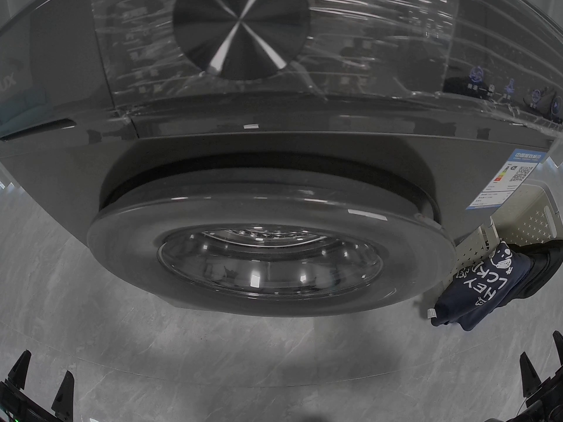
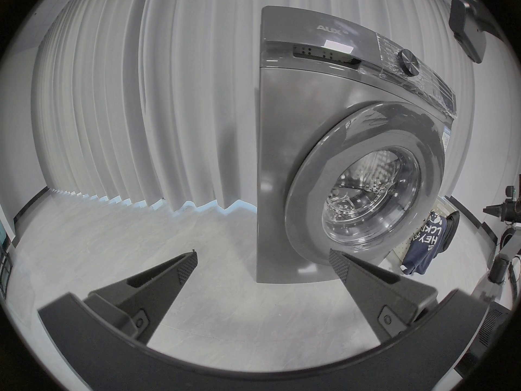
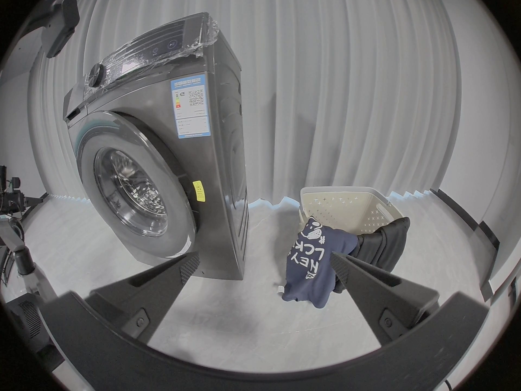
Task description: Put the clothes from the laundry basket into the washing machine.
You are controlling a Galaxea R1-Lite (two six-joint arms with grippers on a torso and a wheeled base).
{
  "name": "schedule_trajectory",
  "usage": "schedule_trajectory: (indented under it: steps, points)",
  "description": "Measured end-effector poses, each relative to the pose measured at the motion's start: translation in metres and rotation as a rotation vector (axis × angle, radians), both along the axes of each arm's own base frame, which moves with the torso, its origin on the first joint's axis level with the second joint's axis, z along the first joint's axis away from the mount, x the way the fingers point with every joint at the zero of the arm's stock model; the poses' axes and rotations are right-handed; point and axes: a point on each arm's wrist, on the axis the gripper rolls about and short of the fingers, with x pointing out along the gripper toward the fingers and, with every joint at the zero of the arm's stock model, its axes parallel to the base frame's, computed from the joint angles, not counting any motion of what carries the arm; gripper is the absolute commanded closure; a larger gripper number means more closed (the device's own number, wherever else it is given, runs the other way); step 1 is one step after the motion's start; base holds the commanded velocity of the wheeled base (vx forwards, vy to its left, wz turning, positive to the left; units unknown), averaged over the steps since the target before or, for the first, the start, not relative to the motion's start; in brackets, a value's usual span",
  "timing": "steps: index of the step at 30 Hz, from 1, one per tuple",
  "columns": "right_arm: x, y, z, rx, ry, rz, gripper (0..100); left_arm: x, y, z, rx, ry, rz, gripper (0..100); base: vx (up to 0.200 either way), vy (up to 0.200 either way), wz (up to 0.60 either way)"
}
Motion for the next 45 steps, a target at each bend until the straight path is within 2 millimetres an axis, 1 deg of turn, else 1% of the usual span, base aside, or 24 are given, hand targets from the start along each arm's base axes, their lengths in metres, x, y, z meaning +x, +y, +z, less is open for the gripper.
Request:
schedule_trajectory:
  steps: [6,14,18,21,23,27,30,33,39,45]
  points:
    - [0.000,0.000,0.000,0.000,0.000,-0.002,0,0.000,0.000,0.000,0.001,0.000,0.001,0,0.200,0.000,0.00]
    - [0.000,0.000,0.000,0.000,0.000,0.000,0,0.000,0.000,0.000,0.000,0.000,0.000,0,0.000,0.000,0.00]
    - [0.000,0.000,0.003,0.001,-0.027,0.009,0,0.000,0.000,0.000,0.001,0.000,0.000,0,0.000,0.000,0.00]
    - [-0.005,0.001,0.018,0.013,-0.083,0.030,0,0.000,0.000,0.000,0.001,0.000,0.000,0,0.000,0.000,0.00]
    - [-0.009,0.001,0.030,0.028,-0.106,0.055,0,0.000,0.000,0.000,0.002,0.000,0.000,0,-0.200,0.000,0.00]
    - [-0.006,0.002,0.046,0.063,-0.083,0.105,0,0.000,0.000,0.000,0.002,0.000,0.000,0,-0.050,0.000,0.00]
    - [0.003,0.002,0.056,0.079,-0.034,0.135,0,0.000,0.000,0.000,0.002,0.000,0.000,0,0.000,0.000,0.00]
    - [0.019,0.003,0.068,0.083,0.000,0.156,0,0.000,0.000,0.000,0.002,0.000,0.000,0,0.000,0.000,0.00]
    - [0.060,0.007,0.096,0.093,0.014,0.254,0,0.000,0.000,0.000,0.001,0.000,0.000,0,0.000,0.000,0.00]
    - [0.097,0.024,0.107,0.128,0.104,0.417,0,0.000,0.000,0.000,0.001,0.000,0.000,0,0.000,0.000,0.00]
